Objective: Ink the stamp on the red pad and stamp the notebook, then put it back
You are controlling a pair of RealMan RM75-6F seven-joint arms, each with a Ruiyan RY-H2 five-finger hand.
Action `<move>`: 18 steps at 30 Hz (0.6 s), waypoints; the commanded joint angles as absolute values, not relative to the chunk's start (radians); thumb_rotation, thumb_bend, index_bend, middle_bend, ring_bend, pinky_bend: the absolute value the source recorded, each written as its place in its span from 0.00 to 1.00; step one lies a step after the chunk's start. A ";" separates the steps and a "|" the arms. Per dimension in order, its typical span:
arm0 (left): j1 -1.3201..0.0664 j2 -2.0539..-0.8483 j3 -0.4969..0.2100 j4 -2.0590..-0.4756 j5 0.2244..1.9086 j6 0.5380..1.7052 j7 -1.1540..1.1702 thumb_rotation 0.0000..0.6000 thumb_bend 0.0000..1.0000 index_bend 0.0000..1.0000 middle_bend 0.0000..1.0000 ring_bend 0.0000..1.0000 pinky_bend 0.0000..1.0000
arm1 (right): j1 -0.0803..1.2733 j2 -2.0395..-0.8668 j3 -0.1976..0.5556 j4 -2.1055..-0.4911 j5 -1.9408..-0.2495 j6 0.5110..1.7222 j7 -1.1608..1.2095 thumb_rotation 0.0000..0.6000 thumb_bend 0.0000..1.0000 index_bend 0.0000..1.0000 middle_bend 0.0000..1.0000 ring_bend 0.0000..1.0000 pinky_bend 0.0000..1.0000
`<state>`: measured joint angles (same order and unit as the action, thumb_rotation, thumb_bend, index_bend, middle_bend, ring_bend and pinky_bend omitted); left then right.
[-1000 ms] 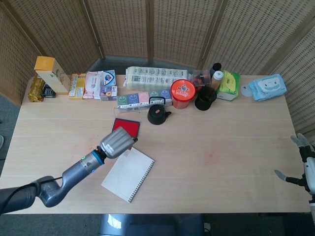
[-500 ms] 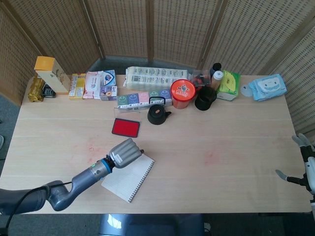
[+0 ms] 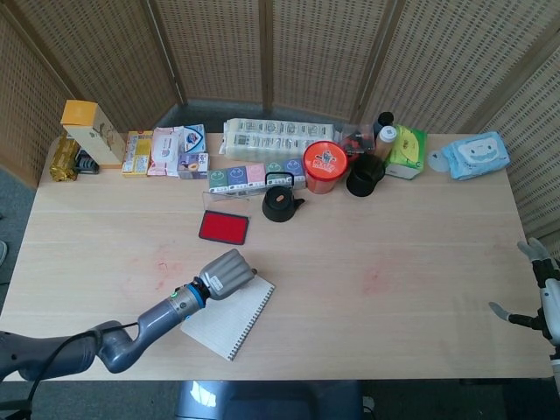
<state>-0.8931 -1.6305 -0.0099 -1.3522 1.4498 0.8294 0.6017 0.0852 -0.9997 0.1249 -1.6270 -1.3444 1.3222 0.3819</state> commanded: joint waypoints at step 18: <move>-0.897 -1.664 -0.004 -1.312 1.439 0.808 0.595 1.00 0.40 0.64 1.00 1.00 1.00 | 0.084 -0.998 0.124 -1.627 -1.347 1.325 0.387 1.00 0.08 0.00 0.00 0.00 0.00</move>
